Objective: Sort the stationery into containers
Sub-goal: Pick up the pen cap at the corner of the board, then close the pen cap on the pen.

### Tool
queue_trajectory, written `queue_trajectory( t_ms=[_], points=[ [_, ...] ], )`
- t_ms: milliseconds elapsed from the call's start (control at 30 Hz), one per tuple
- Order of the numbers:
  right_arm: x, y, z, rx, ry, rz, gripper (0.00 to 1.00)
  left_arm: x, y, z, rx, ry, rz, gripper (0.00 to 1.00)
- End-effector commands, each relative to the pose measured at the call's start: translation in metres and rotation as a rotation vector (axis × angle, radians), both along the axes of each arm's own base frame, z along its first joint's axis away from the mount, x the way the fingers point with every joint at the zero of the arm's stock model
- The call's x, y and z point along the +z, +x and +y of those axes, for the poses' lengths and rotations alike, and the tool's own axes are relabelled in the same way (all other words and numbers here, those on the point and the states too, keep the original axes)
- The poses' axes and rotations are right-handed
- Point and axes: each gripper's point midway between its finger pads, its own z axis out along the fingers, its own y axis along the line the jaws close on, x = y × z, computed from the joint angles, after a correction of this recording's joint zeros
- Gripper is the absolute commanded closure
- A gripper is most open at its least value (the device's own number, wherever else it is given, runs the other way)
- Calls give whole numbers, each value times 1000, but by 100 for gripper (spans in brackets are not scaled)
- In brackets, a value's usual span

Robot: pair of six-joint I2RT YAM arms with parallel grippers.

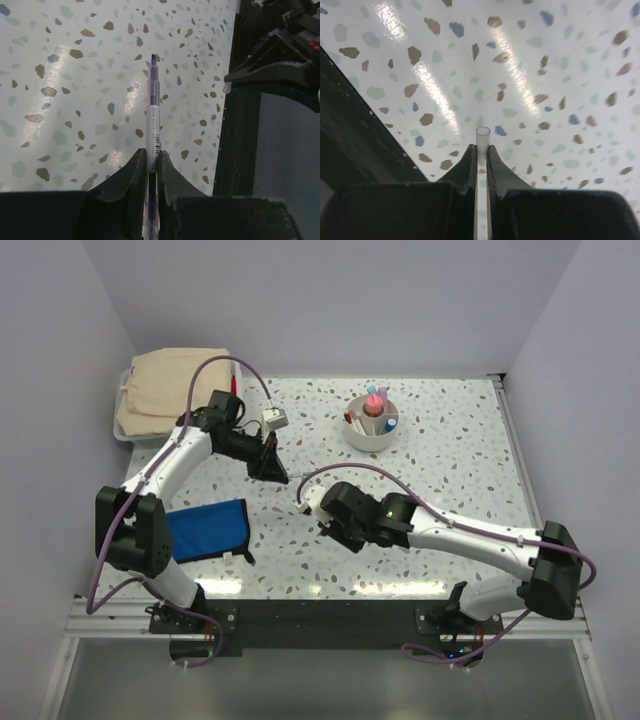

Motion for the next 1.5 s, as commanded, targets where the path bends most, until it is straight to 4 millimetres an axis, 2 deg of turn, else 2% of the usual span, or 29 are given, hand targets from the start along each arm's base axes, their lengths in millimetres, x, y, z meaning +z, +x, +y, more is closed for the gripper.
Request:
queue_trajectory(
  t_ms=[0, 33, 100, 133, 167, 200, 233, 267, 333, 367, 433, 500, 700, 833, 1000, 1133, 1467],
  points=[
    [32, 32, -27, 191, -119, -284, 100, 33, -34, -14, -75, -78, 109, 100],
    [37, 38, -33, 251, -165, -352, 100, 34, -38, -13, -78, -76, 122, 100],
    [51, 54, -48, 252, -198, -511, 100, 33, -43, -12, -103, -74, 140, 100],
    [67, 66, -43, 308, -207, -634, 100, 33, -50, -11, -124, -83, 168, 100],
    [66, 69, -52, 320, -228, -692, 100, 31, -48, -13, -131, -87, 196, 100],
    [76, 76, -54, 376, -277, -779, 100, 32, -49, -14, -138, -94, 216, 100],
    [94, 85, -48, 348, -240, -877, 100, 35, -50, -15, -143, -107, 242, 100],
    [90, 89, -53, 356, -269, -912, 100, 37, -44, -16, -141, -108, 239, 100],
    [108, 97, -51, 373, -281, -1018, 100, 39, -39, -18, -127, -101, 259, 100],
    [104, 98, -52, 387, -290, -1039, 100, 40, -35, -19, -125, -103, 273, 100],
    [120, 99, -44, 442, -283, -1157, 100, 41, -32, -21, -106, -121, 316, 100],
    [104, 98, -36, 533, -325, -1184, 100, 39, -28, -21, -86, -131, 331, 100],
    [110, 114, -24, 471, -329, -1209, 100, 33, -10, -27, -20, -177, 350, 100],
    [105, 125, -24, 440, -335, -1205, 100, 35, 4, -32, 0, -196, 343, 100],
    [102, 127, -19, 440, -321, -1217, 100, 41, 0, -35, -41, -247, 352, 100],
    [103, 129, -15, 440, -314, -1226, 100, 37, -12, -40, -79, -261, 377, 100],
    [107, 134, -12, 416, -306, -1235, 100, 35, -20, -45, -103, -257, 382, 100]
  ],
)
